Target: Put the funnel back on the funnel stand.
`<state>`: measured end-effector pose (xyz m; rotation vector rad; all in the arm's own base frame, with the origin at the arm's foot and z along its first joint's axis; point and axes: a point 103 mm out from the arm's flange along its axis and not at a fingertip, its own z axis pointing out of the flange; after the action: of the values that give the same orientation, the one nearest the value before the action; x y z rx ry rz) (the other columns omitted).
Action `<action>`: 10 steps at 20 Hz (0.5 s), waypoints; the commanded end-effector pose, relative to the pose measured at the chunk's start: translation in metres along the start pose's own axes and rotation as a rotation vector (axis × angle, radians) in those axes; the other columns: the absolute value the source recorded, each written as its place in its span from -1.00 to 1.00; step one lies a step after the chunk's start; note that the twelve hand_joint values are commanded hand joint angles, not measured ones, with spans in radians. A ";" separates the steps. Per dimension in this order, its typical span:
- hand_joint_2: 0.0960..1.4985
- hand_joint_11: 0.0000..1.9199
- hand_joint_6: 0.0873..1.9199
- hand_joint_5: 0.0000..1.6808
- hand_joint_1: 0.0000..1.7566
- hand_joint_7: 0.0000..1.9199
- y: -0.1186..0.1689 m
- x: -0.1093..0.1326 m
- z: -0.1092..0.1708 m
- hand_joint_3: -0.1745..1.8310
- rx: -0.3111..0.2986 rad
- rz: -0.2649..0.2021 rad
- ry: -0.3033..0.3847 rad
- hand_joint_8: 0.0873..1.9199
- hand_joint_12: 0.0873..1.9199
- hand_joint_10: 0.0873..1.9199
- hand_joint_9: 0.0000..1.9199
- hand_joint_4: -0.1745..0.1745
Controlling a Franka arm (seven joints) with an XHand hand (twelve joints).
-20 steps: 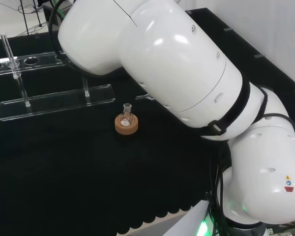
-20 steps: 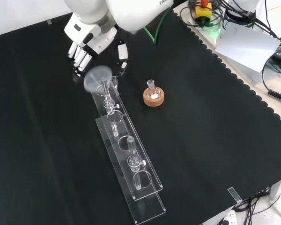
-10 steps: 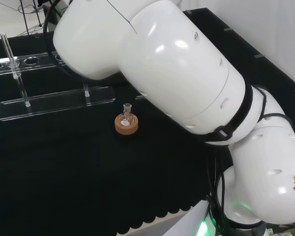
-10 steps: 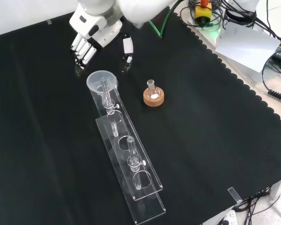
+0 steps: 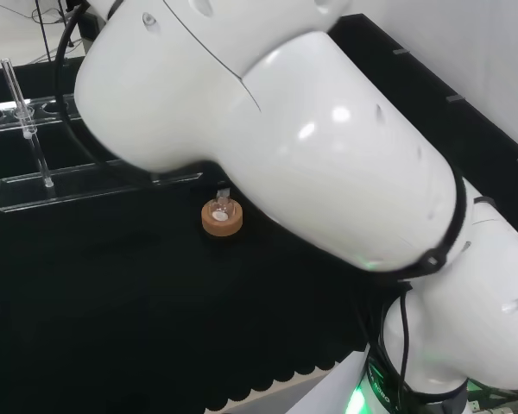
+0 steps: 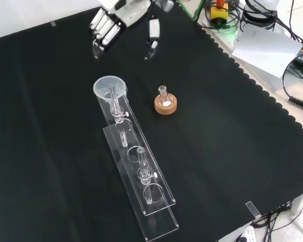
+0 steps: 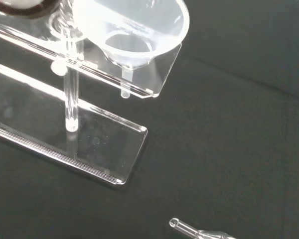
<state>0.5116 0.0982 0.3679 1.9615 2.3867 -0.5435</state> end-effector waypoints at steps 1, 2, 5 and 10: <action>-0.21 -0.61 -1.00 -0.57 -0.23 -0.73 -0.089 -0.005 -0.002 -0.35 -0.083 0.072 0.093 -0.34 0.43 -0.39 -0.49 -0.28; -0.20 -0.61 -1.00 -0.56 -0.22 -0.73 -0.097 -0.006 -0.002 -0.35 -0.085 0.078 0.097 -0.34 0.43 -0.39 -0.49 -0.28; -0.19 -0.61 -1.00 -0.54 -0.21 -0.72 -0.117 -0.009 0.000 -0.34 -0.094 0.094 0.107 -0.34 0.43 -0.40 -0.48 -0.28; -0.19 -0.60 -1.00 -0.53 -0.21 -0.71 -0.143 -0.017 0.009 -0.33 -0.098 0.124 0.121 -0.36 0.42 -0.42 -0.46 -0.28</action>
<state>0.4267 0.0958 0.4113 2.0088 2.3506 -0.3506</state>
